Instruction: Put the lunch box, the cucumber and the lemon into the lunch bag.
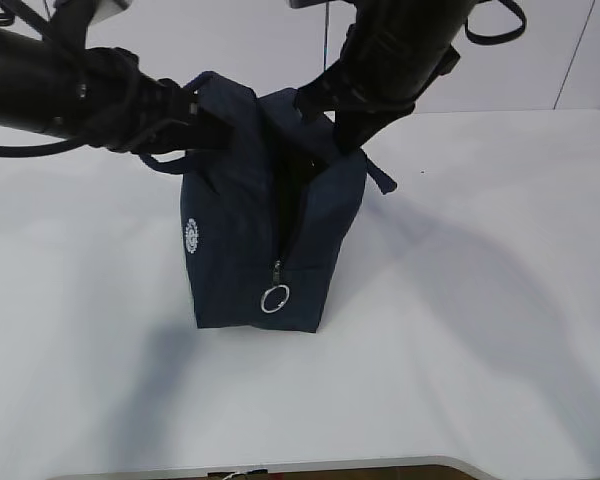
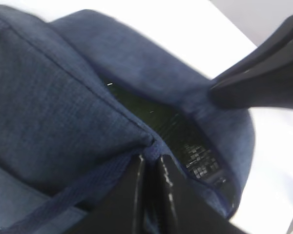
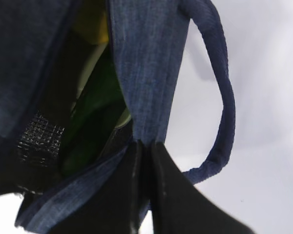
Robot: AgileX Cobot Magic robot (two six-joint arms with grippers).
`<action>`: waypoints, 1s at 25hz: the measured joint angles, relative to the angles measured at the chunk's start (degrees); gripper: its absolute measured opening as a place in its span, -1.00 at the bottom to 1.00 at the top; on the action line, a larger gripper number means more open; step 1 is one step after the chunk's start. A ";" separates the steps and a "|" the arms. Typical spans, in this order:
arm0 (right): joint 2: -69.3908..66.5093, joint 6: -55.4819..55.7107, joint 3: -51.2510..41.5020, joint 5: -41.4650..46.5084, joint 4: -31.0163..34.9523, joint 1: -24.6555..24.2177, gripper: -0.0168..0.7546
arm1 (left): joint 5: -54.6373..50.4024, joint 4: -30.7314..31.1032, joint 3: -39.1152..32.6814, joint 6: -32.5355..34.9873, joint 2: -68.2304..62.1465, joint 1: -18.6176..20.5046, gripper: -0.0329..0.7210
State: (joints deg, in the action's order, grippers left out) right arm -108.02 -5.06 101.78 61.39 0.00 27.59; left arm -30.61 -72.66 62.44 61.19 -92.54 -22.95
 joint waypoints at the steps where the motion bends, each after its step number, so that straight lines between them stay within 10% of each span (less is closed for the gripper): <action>1: 1.39 0.00 -2.39 -2.10 0.47 0.00 -0.90 | 0.41 0.00 0.54 0.10 -0.55 -1.06 -0.91; 10: 9.49 0.03 -20.39 -21.40 1.60 -0.10 -0.91 | 2.54 0.12 1.16 1.52 -2.40 -6.24 -0.91; 25: 14.58 2.79 -23.88 -24.10 -0.52 -2.68 -0.91 | 1.96 0.45 3.12 2.14 -2.84 -9.55 -0.91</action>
State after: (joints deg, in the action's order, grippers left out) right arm -93.43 -2.27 77.90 37.29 -0.52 24.91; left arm -28.65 -72.21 65.56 63.34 -95.38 -32.50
